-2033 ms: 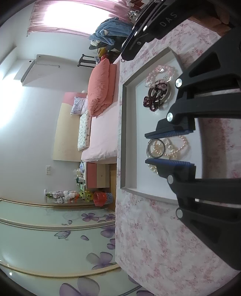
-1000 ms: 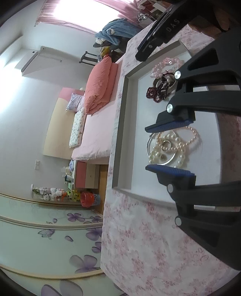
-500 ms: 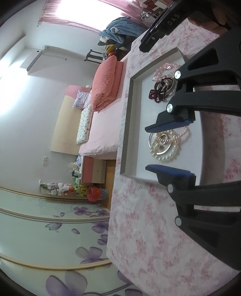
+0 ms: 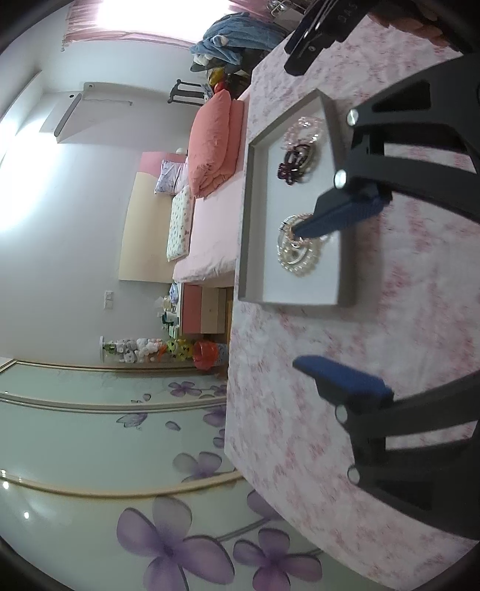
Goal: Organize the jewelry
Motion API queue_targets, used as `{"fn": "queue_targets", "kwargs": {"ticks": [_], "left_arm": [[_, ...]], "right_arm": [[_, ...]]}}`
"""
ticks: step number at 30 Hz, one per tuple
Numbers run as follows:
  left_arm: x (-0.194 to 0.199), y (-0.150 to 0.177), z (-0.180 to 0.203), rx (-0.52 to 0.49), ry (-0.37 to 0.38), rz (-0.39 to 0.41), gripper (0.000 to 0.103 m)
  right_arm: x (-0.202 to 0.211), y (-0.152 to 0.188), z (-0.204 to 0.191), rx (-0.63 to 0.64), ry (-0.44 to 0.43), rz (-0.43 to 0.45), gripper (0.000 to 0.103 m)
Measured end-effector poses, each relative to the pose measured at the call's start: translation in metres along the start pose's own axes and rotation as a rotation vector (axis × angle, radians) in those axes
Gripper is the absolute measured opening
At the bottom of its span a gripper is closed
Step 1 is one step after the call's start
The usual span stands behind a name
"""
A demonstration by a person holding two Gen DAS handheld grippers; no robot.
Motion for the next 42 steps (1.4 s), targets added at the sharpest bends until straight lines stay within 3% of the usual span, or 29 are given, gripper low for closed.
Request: {"fn": "queue_targets", "kwargs": {"ticks": [4,6,13,22,42], "left_arm": [[0.021,0.005,-0.006,0.000,-0.020,0.003,0.093],[0.030,0.008,-0.007,-0.006,-0.025,0.012,0.099],[0.060,0.017,-0.002,0.003,-0.006,0.048,0.099],[0.087,0.029,0.016,-0.063,0.008,0.088,0.099],[0.092,0.046,0.016,-0.032,0.019,0.064,0.099]], "right_arm": [[0.020,0.003,0.002,0.016,0.022,0.003,0.094],[0.031,0.004,0.000,0.049,0.031,0.013,0.101],[0.063,0.011,-0.011,0.087,0.002,0.063,0.101],[0.088,0.026,-0.012,0.075,-0.013,0.088,0.101],[0.091,0.041,-0.009,0.059,-0.016,0.078,0.101]]}}
Point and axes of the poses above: each gripper's, at about its wrist camera, not at the fingertips, and x roughly against the way its jaws point, z to its right, y to its underside, the point moved 6 cm from there along -x, roughly the way its jaws point, and after that the axes turned 14 degrees about z, right-handed, at the moved point
